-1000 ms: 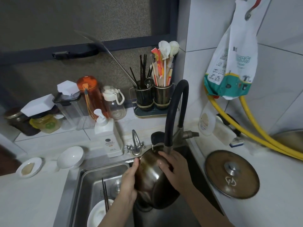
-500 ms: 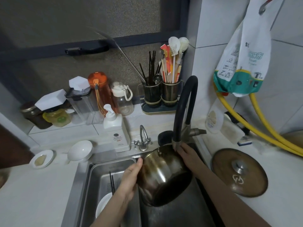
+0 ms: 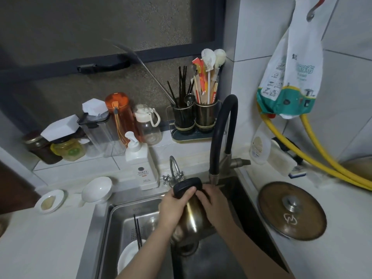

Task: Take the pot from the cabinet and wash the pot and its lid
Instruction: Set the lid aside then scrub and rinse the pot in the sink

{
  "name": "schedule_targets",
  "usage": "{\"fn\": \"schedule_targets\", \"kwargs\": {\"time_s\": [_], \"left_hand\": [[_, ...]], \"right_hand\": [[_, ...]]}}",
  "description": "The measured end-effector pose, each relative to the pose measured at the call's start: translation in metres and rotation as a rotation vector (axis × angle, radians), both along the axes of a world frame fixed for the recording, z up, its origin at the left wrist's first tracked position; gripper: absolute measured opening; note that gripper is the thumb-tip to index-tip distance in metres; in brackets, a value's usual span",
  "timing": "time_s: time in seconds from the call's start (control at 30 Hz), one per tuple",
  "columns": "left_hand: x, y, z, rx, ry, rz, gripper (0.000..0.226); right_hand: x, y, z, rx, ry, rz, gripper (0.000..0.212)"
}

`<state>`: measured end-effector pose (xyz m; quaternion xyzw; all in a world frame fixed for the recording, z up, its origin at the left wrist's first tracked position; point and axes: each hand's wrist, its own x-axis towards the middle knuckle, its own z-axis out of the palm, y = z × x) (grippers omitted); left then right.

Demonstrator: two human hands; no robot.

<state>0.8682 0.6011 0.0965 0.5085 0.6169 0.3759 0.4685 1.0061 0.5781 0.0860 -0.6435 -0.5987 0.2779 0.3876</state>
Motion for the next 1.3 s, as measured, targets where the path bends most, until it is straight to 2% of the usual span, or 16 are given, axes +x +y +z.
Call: {"fn": "schedule_targets", "kwargs": {"time_s": [0.1,0.2,0.23,0.3,0.33,0.4,0.57,0.67,0.73,0.8,0.87,0.97,1.07,1.17,1.23,1.3], "left_hand": [[0.001,0.000,0.005,-0.047,-0.172,0.072,0.044],[-0.005,0.000,0.011,-0.070,-0.300,0.113,0.039],[-0.007,-0.001,0.012,-0.076,-0.316,0.127,0.036],[-0.009,-0.001,0.013,-0.079,-0.352,0.136,0.036],[-0.010,-0.001,0.013,-0.084,-0.356,0.130,0.041],[-0.011,-0.003,0.012,-0.084,-0.342,0.109,0.040],[-0.010,-0.010,0.011,-0.001,-0.215,-0.006,0.007],[-0.009,-0.020,0.013,0.115,-0.075,-0.143,0.014],[-0.009,-0.025,0.008,0.220,0.065,-0.211,0.029],[-0.012,-0.027,-0.002,0.276,0.180,-0.254,0.041],[-0.017,-0.029,-0.008,0.275,0.232,-0.319,0.033],[-0.026,-0.034,-0.013,0.280,0.305,-0.429,0.032],[-0.032,-0.036,-0.012,0.264,0.373,-0.545,0.034],[-0.042,-0.035,-0.003,0.225,0.322,-0.690,0.028],[-0.046,-0.032,0.006,0.185,0.247,-0.660,0.034],[-0.044,-0.024,0.011,0.126,0.232,-0.496,0.056]], "right_hand": [[-0.004,-0.006,-0.002,0.129,-0.202,0.119,0.051],[0.010,-0.001,-0.012,0.100,-0.238,0.133,0.046],[0.015,-0.003,-0.011,0.023,-0.138,0.094,0.039],[0.028,-0.004,-0.013,-0.184,0.214,0.034,0.037],[0.031,-0.005,-0.014,-0.296,0.404,0.017,0.044],[0.036,-0.007,-0.015,-0.466,0.585,0.000,0.060],[0.044,0.002,-0.005,-0.773,0.741,-0.117,0.061],[0.056,0.002,-0.005,-0.892,0.834,-0.121,0.063],[0.062,0.000,-0.011,-0.942,0.806,-0.105,0.045],[0.065,-0.002,-0.019,-0.929,0.777,-0.135,0.021],[0.065,-0.003,-0.026,-0.899,0.768,-0.147,0.012],[0.063,-0.007,-0.027,-0.837,0.670,-0.098,0.017],[0.062,-0.011,-0.024,-0.783,0.628,-0.115,0.012],[0.060,-0.013,-0.024,-0.740,0.631,-0.167,0.008],[0.059,-0.014,-0.024,-0.697,0.643,-0.203,0.012],[0.056,-0.015,-0.023,-0.653,0.678,-0.221,0.017]]}}
